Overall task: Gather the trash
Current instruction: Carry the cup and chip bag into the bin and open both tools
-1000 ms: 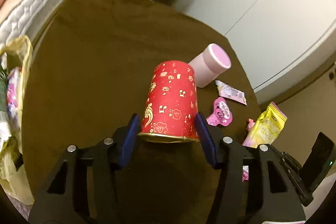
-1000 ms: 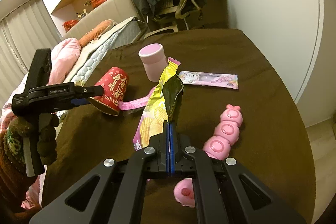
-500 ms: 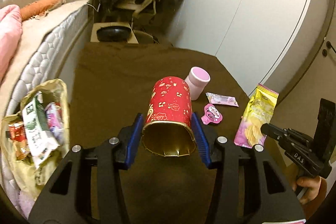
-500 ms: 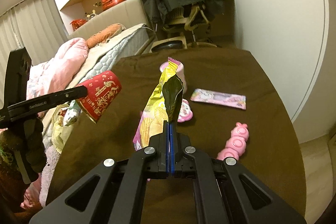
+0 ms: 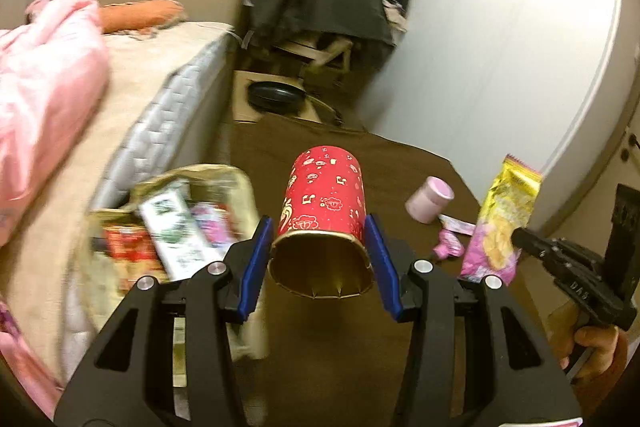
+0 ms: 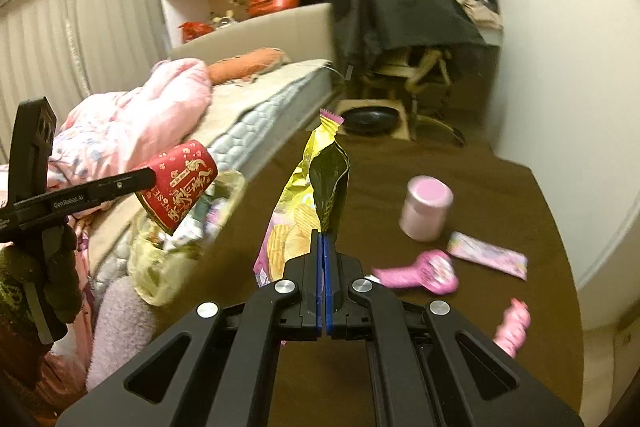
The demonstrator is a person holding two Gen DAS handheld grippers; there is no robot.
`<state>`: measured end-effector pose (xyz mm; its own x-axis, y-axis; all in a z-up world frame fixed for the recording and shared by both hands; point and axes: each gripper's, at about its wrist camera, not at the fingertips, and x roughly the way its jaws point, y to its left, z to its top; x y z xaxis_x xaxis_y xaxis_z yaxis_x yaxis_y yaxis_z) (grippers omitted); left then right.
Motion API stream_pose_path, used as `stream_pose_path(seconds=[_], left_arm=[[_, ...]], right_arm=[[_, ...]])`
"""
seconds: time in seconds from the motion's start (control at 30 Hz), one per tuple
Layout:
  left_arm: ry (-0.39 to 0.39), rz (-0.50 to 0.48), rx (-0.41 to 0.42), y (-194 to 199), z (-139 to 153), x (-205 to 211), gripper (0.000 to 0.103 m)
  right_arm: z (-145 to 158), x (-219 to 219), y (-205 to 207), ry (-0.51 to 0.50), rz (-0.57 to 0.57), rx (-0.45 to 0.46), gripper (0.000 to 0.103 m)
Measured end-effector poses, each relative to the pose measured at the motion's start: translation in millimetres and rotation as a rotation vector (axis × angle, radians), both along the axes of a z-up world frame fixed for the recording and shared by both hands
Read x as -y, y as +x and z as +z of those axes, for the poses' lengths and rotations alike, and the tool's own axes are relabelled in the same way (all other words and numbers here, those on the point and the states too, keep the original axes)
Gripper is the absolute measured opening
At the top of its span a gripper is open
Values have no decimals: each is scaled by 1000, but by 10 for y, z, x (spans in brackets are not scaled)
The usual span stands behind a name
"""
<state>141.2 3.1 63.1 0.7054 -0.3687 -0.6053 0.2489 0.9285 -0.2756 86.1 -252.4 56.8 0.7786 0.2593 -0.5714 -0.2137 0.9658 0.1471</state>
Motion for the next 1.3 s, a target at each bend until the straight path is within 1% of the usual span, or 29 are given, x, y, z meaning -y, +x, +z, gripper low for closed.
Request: stream_pose_path(seconds=[0.1, 0.2, 0.27, 0.37, 0.5, 0.57, 0.67, 0.8, 0.87, 0.97, 1.03, 1.13, 1.2, 1.3], left_arm=[[12, 51, -9, 11, -41, -383, 45], [11, 95, -34, 65, -139, -740, 45], [-17, 121, -56, 119, -204, -977, 45], [-79, 146, -85, 186, -295, -1316, 45], [-138, 185, -104, 215, -375, -1674, 45], [-170, 200, -113, 244, -417, -1817, 45], [-183, 196, -127, 317, -478, -1866, 45], [-182, 137, -164, 452, -583, -1724, 45], [-158, 116, -195, 555, -693, -1619, 45], [-83, 112, -244, 676, -904, -1507, 45], [-52, 101, -275, 720, -1038, -1484, 45], [-10, 97, -318, 777, -1202, -1474, 45], [1, 93, -333, 826, -1268, -1458, 45], [10, 87, -356, 866, -1386, -1448, 45]], right_arm=[[64, -300, 154, -9, 50, 12, 2], [63, -639, 353, -19, 104, 2, 2], [46, -883, 474, -32, 140, -12, 2], [10, -1275, 690, -66, 204, -32, 2], [-76, -1658, 974, -92, 262, -68, 2], [-121, -1784, 1072, -100, 284, -78, 2], [-261, -1980, 1274, -88, 323, -117, 2], [-547, -2191, 1539, -65, 379, -196, 2], [-713, -2267, 1661, -65, 398, -238, 2], [-1018, -2322, 1844, -62, 414, -330, 2], [-1137, -2334, 1889, -65, 423, -362, 2], [-1273, -2353, 1937, -66, 442, -391, 2], [-1333, -2373, 1966, -70, 447, -402, 2], [-1405, -2401, 2006, -102, 448, -411, 2]])
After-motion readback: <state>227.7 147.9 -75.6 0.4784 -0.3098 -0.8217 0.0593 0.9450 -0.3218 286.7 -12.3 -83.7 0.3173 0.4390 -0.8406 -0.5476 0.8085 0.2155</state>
